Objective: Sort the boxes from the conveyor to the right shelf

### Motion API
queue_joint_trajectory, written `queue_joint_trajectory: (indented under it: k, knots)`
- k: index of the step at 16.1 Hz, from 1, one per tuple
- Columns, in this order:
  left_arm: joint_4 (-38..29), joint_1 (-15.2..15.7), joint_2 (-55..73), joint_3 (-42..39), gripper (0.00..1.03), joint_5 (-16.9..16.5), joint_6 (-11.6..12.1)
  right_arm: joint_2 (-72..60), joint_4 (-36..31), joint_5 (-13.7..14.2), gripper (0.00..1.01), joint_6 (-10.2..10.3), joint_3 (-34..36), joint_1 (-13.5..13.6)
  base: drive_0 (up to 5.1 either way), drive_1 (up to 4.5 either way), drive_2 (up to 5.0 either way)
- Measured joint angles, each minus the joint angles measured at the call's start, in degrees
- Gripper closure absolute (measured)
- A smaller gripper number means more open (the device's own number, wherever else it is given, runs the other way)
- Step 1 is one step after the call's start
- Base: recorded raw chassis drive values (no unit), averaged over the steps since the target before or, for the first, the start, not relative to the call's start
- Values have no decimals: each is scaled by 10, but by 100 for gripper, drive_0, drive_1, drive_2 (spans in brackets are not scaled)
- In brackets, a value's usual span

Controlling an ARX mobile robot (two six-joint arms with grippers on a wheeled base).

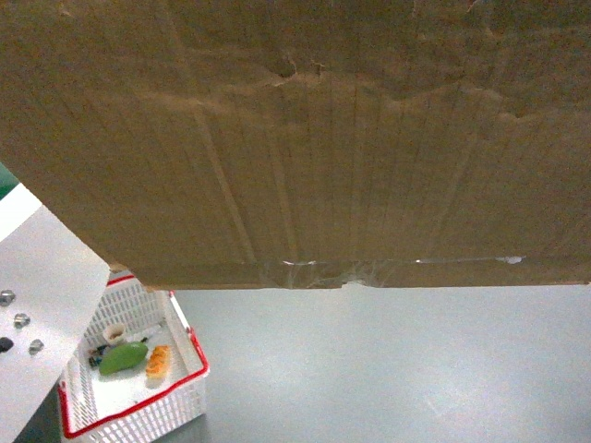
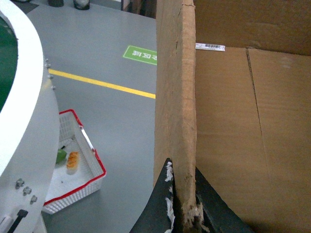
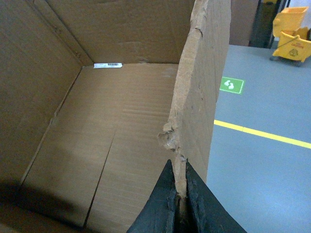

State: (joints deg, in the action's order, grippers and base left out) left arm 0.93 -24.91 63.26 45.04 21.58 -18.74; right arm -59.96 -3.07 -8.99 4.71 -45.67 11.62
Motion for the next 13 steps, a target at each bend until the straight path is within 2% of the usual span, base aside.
queue_joint_trajectory:
  k: [13]
  knots:
    - [0,0,0,0,100,0,0,0,0,0,99,0,0,0,-120,-120,-120]
